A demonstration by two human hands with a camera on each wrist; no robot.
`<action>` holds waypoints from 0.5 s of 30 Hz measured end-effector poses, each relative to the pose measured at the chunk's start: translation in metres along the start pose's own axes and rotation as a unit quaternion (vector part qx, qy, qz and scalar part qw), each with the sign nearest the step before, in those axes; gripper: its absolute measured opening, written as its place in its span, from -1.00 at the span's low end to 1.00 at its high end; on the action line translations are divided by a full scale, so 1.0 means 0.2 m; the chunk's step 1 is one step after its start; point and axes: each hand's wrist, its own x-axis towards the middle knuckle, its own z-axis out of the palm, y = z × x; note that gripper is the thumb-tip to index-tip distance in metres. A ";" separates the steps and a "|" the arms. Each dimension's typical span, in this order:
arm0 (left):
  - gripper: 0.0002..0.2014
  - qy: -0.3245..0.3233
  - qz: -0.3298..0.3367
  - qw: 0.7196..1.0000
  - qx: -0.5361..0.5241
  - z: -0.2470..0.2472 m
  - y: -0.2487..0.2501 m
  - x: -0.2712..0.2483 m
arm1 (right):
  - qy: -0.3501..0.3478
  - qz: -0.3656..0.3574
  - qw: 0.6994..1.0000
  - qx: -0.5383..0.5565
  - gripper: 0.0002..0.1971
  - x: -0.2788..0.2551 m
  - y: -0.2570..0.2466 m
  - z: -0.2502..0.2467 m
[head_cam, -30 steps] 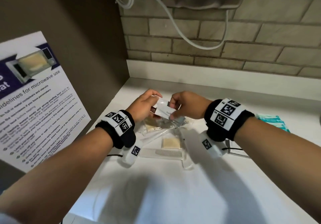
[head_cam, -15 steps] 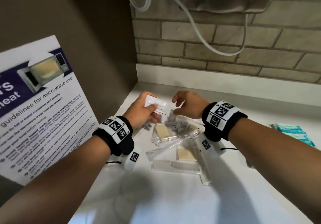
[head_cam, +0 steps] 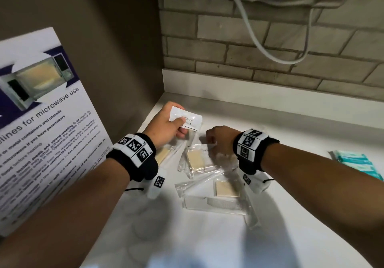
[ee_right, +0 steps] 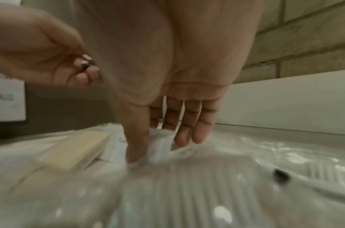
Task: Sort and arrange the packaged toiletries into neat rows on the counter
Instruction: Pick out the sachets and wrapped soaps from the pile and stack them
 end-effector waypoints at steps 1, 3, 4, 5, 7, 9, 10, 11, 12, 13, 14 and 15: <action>-0.74 0.000 -0.002 1.000 0.002 0.01 0.00 0.00 | 0.010 0.010 1.000 0.008 -0.90 0.00 0.01 -0.03; -0.74 0.000 0.000 1.000 0.002 0.02 0.01 0.01 | 0.043 0.031 0.998 0.015 -0.83 -0.01 0.06 -0.08; -0.75 -0.001 0.000 1.000 0.003 0.03 0.02 0.01 | 0.056 0.038 0.997 0.024 -0.85 -0.02 0.08 -0.11; -0.75 -0.005 -0.001 1.000 0.004 0.04 0.03 0.01 | 0.060 0.048 0.997 0.032 -0.83 -0.03 0.12 -0.13; -0.76 -0.015 -0.008 1.000 0.004 0.05 0.04 0.01 | 0.056 0.062 0.996 0.035 -0.73 -0.05 0.17 -0.15; -0.78 -0.024 -0.010 1.000 0.000 0.07 0.05 0.00 | 0.038 0.056 0.997 0.030 -0.66 -0.08 0.19 -0.15; -0.79 -0.030 -0.009 1.000 0.002 0.08 0.06 0.00 | 0.023 0.044 0.999 0.018 -0.69 -0.10 0.20 -0.14; -0.80 -0.035 -0.010 0.999 0.005 0.09 0.06 0.00 | 0.005 0.033 0.999 -0.002 -0.75 -0.11 0.19 -0.13; -0.80 -0.039 -0.012 0.999 0.006 0.10 0.07 0.00 | -0.010 0.022 1.000 -0.018 -0.77 -0.11 0.18 -0.11; -0.81 -0.042 -0.015 0.999 0.006 0.11 0.07 -0.01 | -0.022 0.017 0.999 -0.033 -0.73 -0.11 0.18 -0.09; -0.80 -0.045 -0.019 0.999 0.005 0.12 0.07 -0.01 | -0.026 0.015 0.998 -0.046 -0.70 -0.10 0.17 -0.07; -0.80 -0.047 -0.021 0.999 0.006 0.12 0.07 -0.01 | -0.028 0.014 0.998 -0.060 -0.70 -0.10 0.15 -0.06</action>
